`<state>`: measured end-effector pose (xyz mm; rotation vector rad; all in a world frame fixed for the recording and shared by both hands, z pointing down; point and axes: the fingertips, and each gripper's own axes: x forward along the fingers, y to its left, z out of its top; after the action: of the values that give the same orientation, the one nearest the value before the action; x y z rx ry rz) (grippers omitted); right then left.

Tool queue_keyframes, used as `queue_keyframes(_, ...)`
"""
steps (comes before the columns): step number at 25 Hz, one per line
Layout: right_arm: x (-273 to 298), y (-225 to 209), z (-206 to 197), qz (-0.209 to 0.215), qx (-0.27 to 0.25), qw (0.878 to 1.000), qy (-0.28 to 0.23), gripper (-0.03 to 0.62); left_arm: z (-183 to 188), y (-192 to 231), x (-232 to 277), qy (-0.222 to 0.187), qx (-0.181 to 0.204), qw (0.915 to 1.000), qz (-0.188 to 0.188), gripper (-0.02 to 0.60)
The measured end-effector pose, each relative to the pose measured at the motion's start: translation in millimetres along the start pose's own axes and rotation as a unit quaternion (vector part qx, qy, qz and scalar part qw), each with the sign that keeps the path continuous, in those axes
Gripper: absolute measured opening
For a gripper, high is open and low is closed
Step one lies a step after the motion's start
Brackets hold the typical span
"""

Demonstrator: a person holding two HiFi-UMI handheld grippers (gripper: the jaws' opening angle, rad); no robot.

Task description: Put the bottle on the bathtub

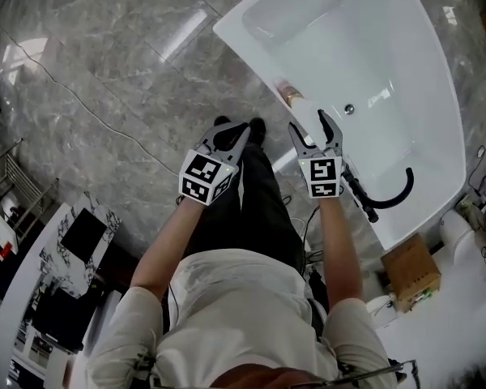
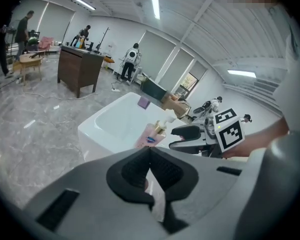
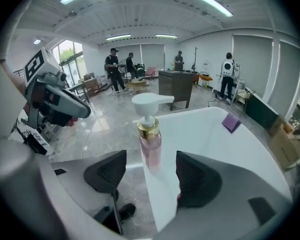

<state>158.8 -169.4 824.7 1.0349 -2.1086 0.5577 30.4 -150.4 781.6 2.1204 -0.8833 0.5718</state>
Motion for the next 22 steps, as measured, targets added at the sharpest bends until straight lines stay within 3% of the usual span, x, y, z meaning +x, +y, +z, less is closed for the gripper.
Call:
queue_keyframes(11, -108, 21, 60, -0.023, 0.033, 0.999, -0.031, 0.302, 50, -65, -71, -0.014, 0.041, 0.999, -0.01, 0.008)
queue_keyframes(22, -212, 62, 127, -0.025, 0.032, 0.996, -0.08, 0.174, 102, -118, -172, -0.044, 0.07, 0.9966, 0.001, 0.008)
